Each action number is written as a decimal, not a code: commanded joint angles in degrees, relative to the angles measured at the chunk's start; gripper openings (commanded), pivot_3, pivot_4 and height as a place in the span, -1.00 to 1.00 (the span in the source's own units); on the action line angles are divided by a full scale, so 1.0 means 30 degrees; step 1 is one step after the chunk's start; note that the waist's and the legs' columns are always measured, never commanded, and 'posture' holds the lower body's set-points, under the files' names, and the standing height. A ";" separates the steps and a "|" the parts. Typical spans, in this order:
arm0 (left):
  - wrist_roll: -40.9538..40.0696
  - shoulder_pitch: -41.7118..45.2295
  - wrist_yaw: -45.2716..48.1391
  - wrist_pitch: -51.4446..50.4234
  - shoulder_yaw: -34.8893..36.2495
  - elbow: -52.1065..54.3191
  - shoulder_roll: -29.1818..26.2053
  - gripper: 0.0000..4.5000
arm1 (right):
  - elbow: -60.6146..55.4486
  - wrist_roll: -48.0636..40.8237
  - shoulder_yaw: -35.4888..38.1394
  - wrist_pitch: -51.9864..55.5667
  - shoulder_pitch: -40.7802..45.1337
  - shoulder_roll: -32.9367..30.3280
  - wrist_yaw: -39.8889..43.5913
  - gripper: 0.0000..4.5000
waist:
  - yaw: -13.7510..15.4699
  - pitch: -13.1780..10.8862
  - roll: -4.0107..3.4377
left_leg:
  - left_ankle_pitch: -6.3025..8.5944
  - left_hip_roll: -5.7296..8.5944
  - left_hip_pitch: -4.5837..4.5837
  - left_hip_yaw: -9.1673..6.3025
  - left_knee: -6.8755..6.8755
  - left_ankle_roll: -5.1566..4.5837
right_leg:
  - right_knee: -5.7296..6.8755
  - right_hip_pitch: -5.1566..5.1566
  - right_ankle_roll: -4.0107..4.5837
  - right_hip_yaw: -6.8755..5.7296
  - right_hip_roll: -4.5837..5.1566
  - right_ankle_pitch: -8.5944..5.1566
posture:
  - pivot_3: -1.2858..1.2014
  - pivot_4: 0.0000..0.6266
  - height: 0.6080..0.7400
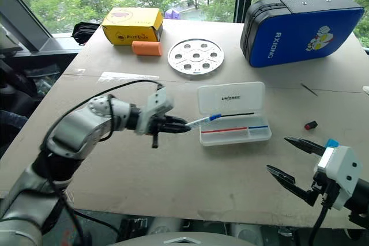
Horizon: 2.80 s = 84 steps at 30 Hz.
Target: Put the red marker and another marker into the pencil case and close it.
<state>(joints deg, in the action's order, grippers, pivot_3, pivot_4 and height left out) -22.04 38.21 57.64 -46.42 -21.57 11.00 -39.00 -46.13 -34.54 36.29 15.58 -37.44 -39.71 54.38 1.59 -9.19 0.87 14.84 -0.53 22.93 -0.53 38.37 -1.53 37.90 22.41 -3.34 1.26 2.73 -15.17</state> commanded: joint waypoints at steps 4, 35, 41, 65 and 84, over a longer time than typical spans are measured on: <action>0.1762 0.2612 -0.0493 -0.0006 -0.1776 -0.2681 0.2959 -0.96 | -0.0490 -0.0155 0.1334 -0.0649 -0.0969 0.0803 -0.0005 0.70 | -0.0470 -0.0004 -0.0007 | 0.0012 -0.0020 -0.0006 -0.0038 -0.0025 -0.0020 | 0.0025 0.0036 -0.0019 0.0051 -0.0017 -0.0013 | 0.03 -0.52 1.00; -0.1403 -0.1444 0.1273 -0.0366 0.3412 0.4005 0.2944 0.90 | -0.0567 0.0155 0.1004 0.3560 -0.0464 0.1863 -0.6460 0.70 | -0.0313 0.0003 -0.0034 | 0.0016 -0.0116 0.0004 -0.0028 -0.0018 -0.0025 | 0.0032 0.0055 -0.0017 0.0060 0.0008 -0.0018 | 0.03 -0.52 1.00; -0.5960 -0.4773 0.2880 -0.1543 0.6854 0.7164 0.0730 0.90 | -0.0120 0.1182 -0.0051 1.2971 0.3905 0.2830 -1.4903 0.70 | -0.0331 0.0000 -0.0044 | 0.0013 -0.0131 0.0010 0.0011 -0.0015 -0.0018 | 0.0037 0.0084 -0.0002 0.0081 0.0027 -0.0019 | 0.03 -0.52 1.00; -1.2324 -1.3022 -0.1845 0.0953 1.2006 1.4632 -0.1727 0.94 | 0.1279 0.1369 -0.2383 1.0519 0.7511 -0.2766 -0.4614 -0.72 | -0.0783 0.0035 -0.0087 | 0.0062 -0.0030 -0.0047 0.0071 -0.0025 -0.0104 | -0.0008 0.0019 -0.0062 0.0128 0.0093 -0.0041 | 0.03 -0.52 1.00; -1.0658 -1.6907 0.1186 0.3441 1.6039 0.9987 -0.4546 0.94 | 1.0470 0.7777 -2.0523 0.4095 2.4948 -0.2353 0.5760 -0.72 | -0.0595 -0.0081 -0.0058 | 0.0065 -0.0107 0.0048 0.0034 -0.0044 -0.0084 | -0.0072 0.0104 -0.0005 0.0028 0.0100 -0.0012 | 0.03 -0.52 1.00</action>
<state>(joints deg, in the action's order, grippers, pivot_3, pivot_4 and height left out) -53.15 -12.79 61.08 -36.71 25.79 39.19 -51.93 -14.53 -12.54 -25.14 28.87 35.80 -46.76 70.68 -0.20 -9.43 0.69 15.03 -0.81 23.06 -0.43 38.24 -1.78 37.70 22.72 -3.35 1.34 3.07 -15.21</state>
